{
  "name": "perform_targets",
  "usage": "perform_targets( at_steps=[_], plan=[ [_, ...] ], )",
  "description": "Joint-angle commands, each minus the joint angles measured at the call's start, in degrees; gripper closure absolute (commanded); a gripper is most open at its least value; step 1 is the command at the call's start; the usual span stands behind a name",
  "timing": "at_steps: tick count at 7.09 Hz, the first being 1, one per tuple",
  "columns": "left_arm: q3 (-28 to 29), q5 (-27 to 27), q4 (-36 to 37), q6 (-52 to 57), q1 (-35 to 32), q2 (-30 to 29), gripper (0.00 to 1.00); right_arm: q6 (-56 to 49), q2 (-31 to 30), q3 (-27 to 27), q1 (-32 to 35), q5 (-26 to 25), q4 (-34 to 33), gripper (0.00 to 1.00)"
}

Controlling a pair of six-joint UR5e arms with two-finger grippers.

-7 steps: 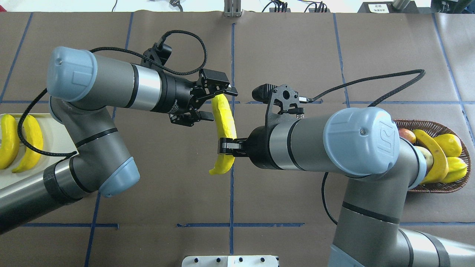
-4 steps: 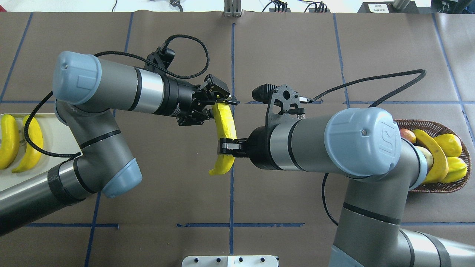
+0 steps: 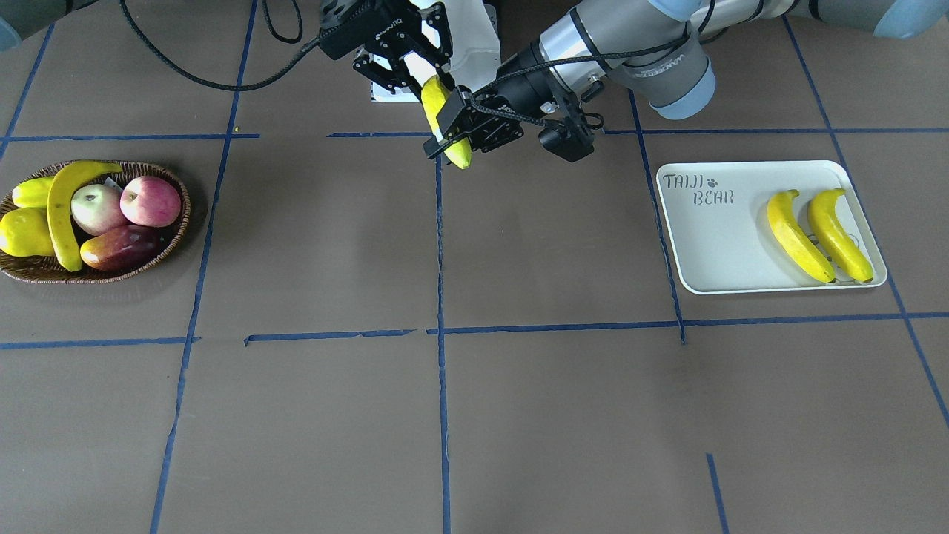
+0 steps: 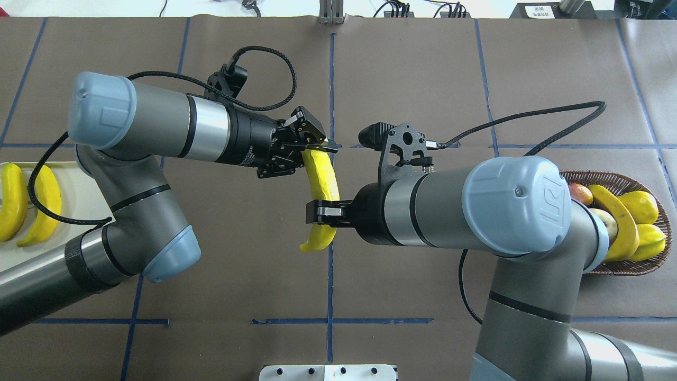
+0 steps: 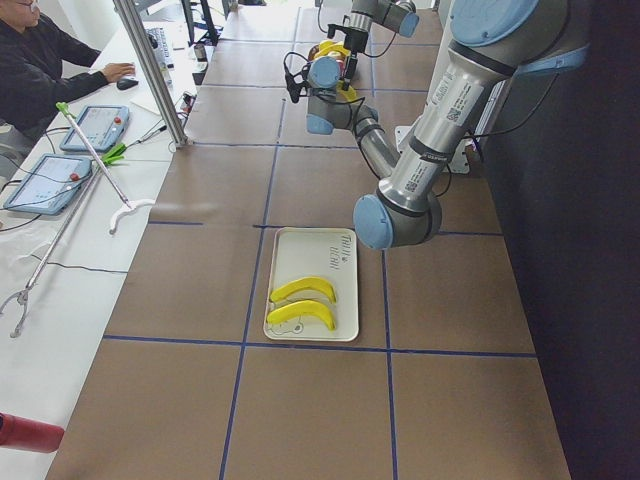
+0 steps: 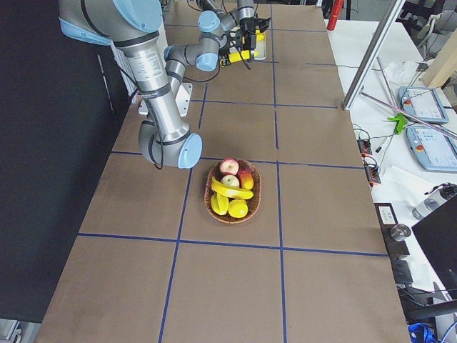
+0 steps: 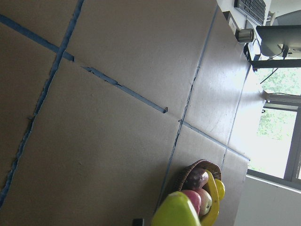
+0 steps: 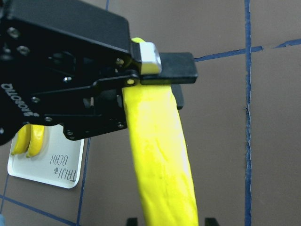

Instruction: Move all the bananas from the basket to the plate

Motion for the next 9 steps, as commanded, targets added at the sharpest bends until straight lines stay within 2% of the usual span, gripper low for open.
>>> perform_targets(
  at_steps=[1, 3, 4, 5, 6, 7, 8, 9],
  plan=[
    [-0.1, -0.1, 0.1, 0.0, -0.2, 0.4, 1.0, 0.0, -0.4, 1.1, 0.0, 0.3, -0.1, 0.0],
    [1.0, -0.3, 2.0, 0.2, -2.6, 1.0, 1.0, -0.1, -0.8, 3.4, 0.6, 1.1, -0.8, 0.0],
    [1.4, -4.1, 6.9, 1.6, -5.9, 2.0, 1.0, -0.1, -1.5, 5.0, 1.3, 2.4, -1.0, 0.0],
    [1.6, -11.3, 13.8, 8.8, -11.4, 3.2, 1.0, -0.2, -4.2, 7.7, 2.9, 5.7, -1.0, 0.0],
    [1.4, -15.9, 20.2, 15.3, -16.6, 6.3, 1.0, -0.2, -5.2, 8.5, 7.1, 10.9, -1.0, 0.0],
    [1.3, -16.6, 23.4, 23.2, -20.7, 10.2, 1.0, -0.2, -6.1, 8.5, 11.0, 14.8, -1.1, 0.0],
    [1.5, -15.5, 27.3, 33.1, -21.4, 15.6, 1.0, -0.2, -7.6, 8.5, 12.4, 15.1, -1.1, 0.0],
    [1.2, -10.2, 29.0, 39.3, -20.9, 21.8, 1.0, -0.2, -8.5, 8.3, 12.9, 15.2, -1.3, 0.0]
  ],
)
